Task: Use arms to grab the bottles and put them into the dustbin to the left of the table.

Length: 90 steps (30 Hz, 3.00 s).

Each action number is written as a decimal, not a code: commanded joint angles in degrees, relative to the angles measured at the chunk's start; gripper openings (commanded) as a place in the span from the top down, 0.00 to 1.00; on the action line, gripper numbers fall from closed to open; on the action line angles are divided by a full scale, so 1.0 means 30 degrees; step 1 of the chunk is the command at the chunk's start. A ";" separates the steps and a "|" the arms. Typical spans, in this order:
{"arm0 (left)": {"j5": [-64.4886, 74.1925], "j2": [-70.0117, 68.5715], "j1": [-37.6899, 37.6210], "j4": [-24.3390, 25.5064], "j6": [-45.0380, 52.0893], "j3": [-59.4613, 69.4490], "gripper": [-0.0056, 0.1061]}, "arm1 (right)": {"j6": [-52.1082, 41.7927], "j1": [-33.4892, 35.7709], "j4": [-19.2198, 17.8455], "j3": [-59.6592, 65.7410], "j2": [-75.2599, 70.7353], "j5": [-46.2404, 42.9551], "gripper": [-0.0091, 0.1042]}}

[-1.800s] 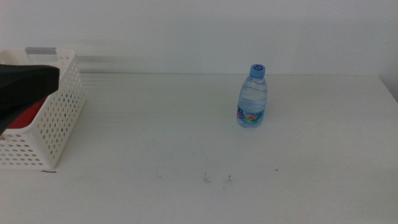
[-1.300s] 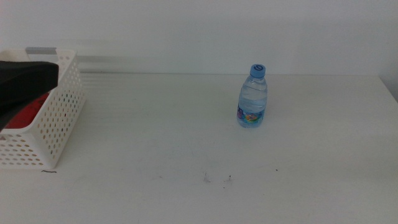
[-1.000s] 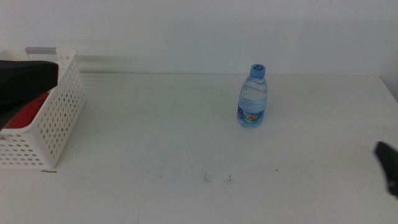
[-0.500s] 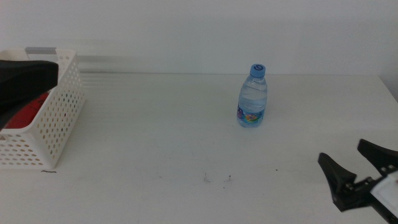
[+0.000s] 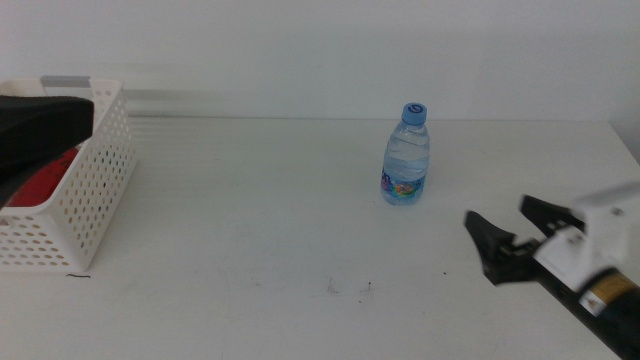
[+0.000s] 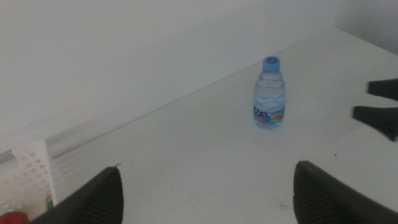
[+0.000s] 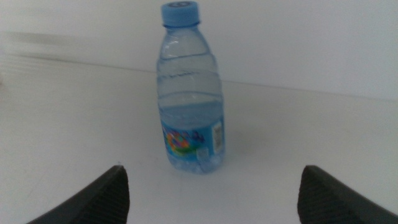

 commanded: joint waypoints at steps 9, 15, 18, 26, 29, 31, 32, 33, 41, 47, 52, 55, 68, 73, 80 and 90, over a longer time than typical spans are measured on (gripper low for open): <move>-0.0275 -0.0057 -0.0147 -0.0128 -0.0208 0.0079 0.11 | -0.0021 0.0026 -0.2616 -0.5391 0.4654 -0.0207 0.10; -0.0275 -0.0057 -0.0147 -0.0128 -0.0208 0.0079 0.11 | 0.0013 0.0146 -0.3482 -0.7738 0.6104 -0.0126 0.10; -0.0275 -0.0057 -0.0147 -0.0128 -0.0208 0.0079 0.11 | 0.0013 0.0352 -0.3482 -0.9326 0.7129 0.0460 0.10; -0.0275 -0.0057 -0.0147 -0.0128 -0.0208 0.0079 0.11 | 0.0013 0.0657 -0.2562 -1.2116 0.9246 0.1373 0.10; -0.0275 -0.0057 -0.0147 -0.0128 -0.0208 0.0079 0.11 | 0.0013 0.0786 -0.1832 -1.2985 0.9792 0.2284 0.10; -0.0275 -0.0057 -0.0147 -0.0128 -0.0208 0.0079 0.11 | 0.0013 0.0786 -0.1802 -1.3417 1.0015 0.2673 0.10; -0.0275 -0.0057 -0.0147 -0.0128 -0.0208 0.0079 0.11 | 0.0013 0.0825 -0.1802 -1.3633 1.0130 0.2878 0.10; -0.0275 -0.0057 -0.0147 -0.0128 -0.0208 0.0079 0.11 | 0.0013 0.0825 -0.1802 -1.3769 1.0216 0.2920 0.10; -0.0275 -0.0057 -0.0147 -0.0128 -0.0208 0.0079 0.11 | -0.0217 0.0941 -0.1726 -1.4117 1.0338 0.2837 0.78; -0.0275 -0.0057 -0.0147 -0.0128 -0.0208 0.0079 0.11 | -0.0475 0.2008 -0.1663 -1.4164 0.9451 0.2918 0.94; -0.0275 -0.0057 -0.0147 -0.0128 -0.0208 0.0079 0.11 | -0.0789 0.3660 -0.1663 -1.6999 0.8831 0.5874 0.94; -0.0275 -0.0057 -0.0147 -0.0128 -0.0208 0.0079 0.11 | -0.0789 0.4406 -0.1904 -1.9486 0.9406 0.7872 0.94; -0.0432 -0.0057 -0.0147 -0.0135 -0.0208 0.0079 0.11 | -0.1167 0.5329 -0.0311 -2.5902 1.3764 0.7739 0.94; -0.0547 -0.0057 -0.0147 -0.0135 -0.0208 0.0079 0.11 | -0.1008 0.5369 -0.0222 -2.5902 1.3761 0.7579 0.94; -0.0547 -0.0057 -0.0147 -0.0135 -0.0208 0.0079 0.11 | -0.0928 0.5573 0.0271 -2.5902 1.3761 0.7975 0.94; -0.0547 -0.0057 -0.0147 -0.0135 -0.0208 0.0079 0.11 | -0.0481 0.6428 -0.1112 -2.5902 1.2921 1.1120 0.94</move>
